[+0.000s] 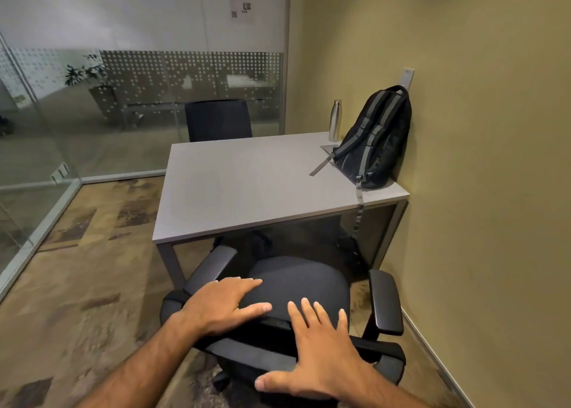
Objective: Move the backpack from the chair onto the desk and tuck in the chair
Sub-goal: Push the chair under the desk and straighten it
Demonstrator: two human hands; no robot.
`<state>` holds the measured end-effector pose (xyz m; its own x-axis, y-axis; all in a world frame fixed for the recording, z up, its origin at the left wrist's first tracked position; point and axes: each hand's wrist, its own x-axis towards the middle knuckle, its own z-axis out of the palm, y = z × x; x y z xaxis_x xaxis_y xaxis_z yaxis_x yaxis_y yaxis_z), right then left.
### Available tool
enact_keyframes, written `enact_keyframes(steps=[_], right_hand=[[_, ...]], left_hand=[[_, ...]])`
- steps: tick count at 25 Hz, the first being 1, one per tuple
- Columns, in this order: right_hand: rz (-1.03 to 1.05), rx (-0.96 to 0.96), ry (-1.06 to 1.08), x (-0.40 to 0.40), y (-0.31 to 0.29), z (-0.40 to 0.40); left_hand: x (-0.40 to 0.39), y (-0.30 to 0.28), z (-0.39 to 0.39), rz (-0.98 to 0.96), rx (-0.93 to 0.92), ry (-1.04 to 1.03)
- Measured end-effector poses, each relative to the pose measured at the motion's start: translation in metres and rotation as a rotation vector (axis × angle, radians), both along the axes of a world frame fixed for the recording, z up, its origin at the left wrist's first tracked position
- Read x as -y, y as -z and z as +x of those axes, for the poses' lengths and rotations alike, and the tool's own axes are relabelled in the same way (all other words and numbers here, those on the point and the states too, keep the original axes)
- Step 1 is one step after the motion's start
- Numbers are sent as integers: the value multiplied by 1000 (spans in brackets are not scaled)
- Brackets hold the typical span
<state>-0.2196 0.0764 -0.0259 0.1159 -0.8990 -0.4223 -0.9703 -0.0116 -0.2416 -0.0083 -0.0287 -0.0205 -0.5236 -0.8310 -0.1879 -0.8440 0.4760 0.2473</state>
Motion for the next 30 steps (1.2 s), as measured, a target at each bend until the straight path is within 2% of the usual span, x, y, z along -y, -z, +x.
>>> enact_keyframes(steps=[4, 9, 17, 23, 30], right_hand=[[-7, -68, 18, -3, -2, -17], [-37, -69, -62, -1, -12, -53], [-103, -46, -128, 4, -21, -104], [-133, -31, -182, 19, -23, -124], [-212, -101, -259, 58, -30, -143]], left_hand=[[-17, -6, -14, 55, -10, 69], [-42, -7, -42, 17, 45, 116], [-70, 4, -88, -49, 41, -126], [-68, 3, -110, -71, 29, -180], [-43, 2, -133, -103, 4, -276]])
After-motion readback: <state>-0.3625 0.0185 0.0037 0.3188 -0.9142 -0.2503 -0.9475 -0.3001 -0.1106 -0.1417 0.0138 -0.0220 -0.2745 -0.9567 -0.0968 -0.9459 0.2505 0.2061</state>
